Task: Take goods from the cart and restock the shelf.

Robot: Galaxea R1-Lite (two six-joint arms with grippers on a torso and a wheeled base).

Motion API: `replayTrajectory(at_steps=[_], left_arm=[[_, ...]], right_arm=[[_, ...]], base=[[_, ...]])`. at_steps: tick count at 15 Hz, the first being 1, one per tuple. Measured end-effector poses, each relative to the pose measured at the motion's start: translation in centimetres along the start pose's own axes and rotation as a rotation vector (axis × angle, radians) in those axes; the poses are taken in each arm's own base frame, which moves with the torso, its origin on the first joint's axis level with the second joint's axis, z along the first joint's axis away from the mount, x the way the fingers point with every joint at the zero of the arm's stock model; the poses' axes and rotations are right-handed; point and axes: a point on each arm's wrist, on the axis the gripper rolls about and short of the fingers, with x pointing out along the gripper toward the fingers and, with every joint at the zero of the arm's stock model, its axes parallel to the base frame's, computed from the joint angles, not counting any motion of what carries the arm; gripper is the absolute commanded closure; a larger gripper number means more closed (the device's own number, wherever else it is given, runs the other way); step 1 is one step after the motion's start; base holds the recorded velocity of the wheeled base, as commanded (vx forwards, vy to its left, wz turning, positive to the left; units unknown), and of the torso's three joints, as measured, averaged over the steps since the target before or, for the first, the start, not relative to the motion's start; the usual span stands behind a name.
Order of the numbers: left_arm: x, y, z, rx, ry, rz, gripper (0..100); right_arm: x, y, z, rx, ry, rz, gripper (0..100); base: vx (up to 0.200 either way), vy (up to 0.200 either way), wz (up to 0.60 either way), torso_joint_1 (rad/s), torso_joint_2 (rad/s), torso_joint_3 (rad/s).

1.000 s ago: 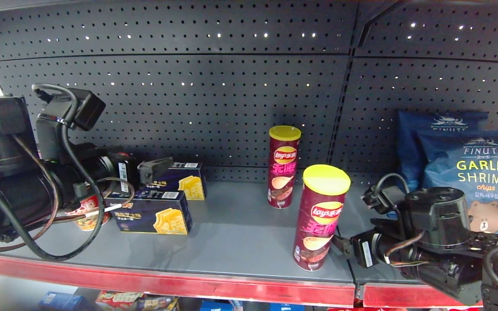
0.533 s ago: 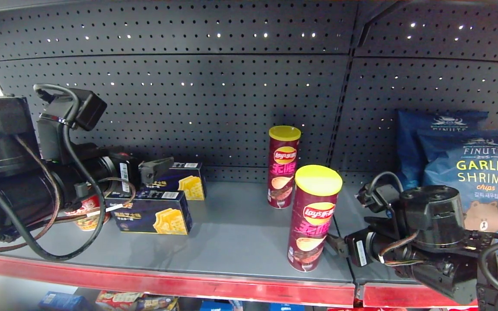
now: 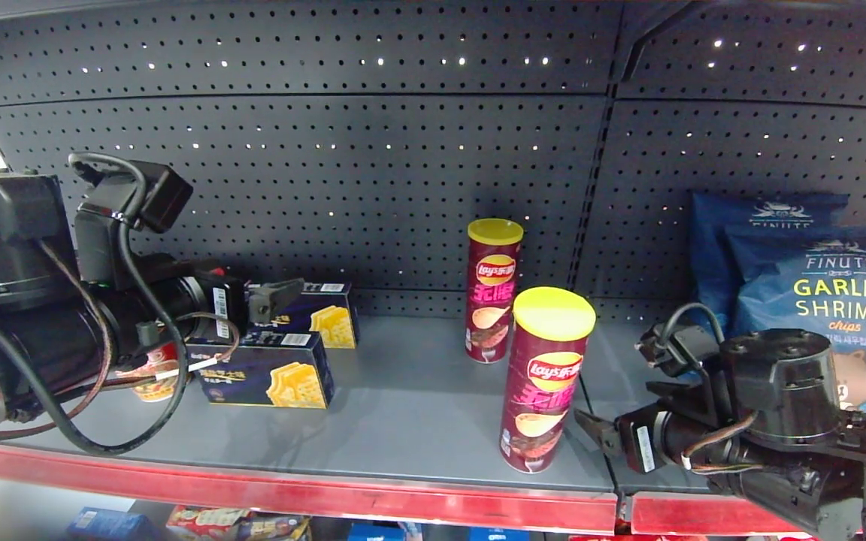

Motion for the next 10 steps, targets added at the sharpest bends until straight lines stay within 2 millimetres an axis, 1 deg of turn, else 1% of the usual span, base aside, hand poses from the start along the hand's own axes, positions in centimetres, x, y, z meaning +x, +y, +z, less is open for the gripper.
replayTrajectory(at_steps=[3,10], left_arm=[[0.1,0.0,-0.1,-0.003,0.004,0.001,0],[0.1,0.0,-0.1,-0.004,-0.008,0.003,0]], right_arm=[[-0.1,0.5,0.3,-0.006,-0.009,0.018,0],[0.7,1.5,0.9,-0.013,-0.023,0.042,0]], base=[[0.0,0.0,0.0,0.0,0.0,0.0],[0.0,0.0,0.0,0.0,0.0,0.0]])
